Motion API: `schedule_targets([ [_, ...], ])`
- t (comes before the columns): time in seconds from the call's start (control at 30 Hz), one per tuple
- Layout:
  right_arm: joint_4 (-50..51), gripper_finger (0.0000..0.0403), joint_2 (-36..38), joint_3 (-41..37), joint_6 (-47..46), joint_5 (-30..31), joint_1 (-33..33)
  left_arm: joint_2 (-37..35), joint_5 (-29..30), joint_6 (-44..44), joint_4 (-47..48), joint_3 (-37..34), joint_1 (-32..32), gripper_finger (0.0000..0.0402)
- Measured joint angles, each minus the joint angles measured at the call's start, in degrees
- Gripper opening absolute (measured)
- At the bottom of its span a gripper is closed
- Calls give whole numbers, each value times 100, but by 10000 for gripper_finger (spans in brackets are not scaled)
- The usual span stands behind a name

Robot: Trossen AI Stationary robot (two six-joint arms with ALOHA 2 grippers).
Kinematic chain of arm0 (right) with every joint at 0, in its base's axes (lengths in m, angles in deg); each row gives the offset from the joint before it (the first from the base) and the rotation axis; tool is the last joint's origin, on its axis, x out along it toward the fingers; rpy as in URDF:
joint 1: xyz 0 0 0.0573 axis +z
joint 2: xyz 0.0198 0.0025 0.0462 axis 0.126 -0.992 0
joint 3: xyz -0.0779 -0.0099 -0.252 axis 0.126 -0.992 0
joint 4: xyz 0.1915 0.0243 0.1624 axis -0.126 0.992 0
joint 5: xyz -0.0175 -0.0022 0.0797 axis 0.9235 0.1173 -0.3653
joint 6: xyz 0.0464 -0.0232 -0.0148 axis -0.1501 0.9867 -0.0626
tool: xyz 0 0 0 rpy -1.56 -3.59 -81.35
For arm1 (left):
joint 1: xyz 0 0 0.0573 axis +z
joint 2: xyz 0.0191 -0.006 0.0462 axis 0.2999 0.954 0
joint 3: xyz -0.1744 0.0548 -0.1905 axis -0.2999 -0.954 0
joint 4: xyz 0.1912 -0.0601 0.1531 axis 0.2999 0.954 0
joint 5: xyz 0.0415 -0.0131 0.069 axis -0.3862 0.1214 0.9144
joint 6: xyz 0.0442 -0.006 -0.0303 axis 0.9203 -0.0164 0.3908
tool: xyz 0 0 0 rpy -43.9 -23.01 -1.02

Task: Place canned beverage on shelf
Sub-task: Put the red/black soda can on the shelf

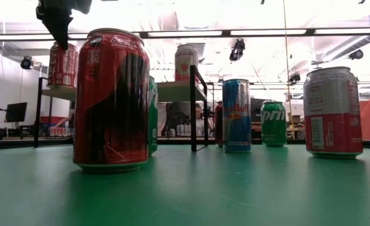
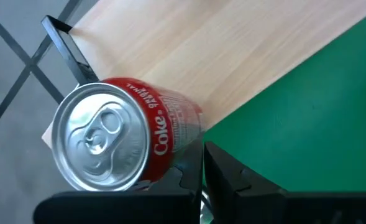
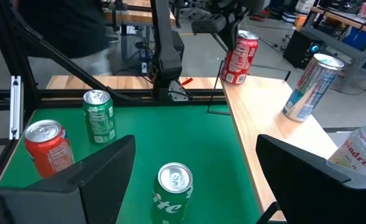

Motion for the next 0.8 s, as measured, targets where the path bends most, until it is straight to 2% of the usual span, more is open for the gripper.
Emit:
schedule_targets([
  [0.8, 0, 325, -4, 0, 56, 0, 0, -9, 292, 579, 0, 1, -1, 0],
])
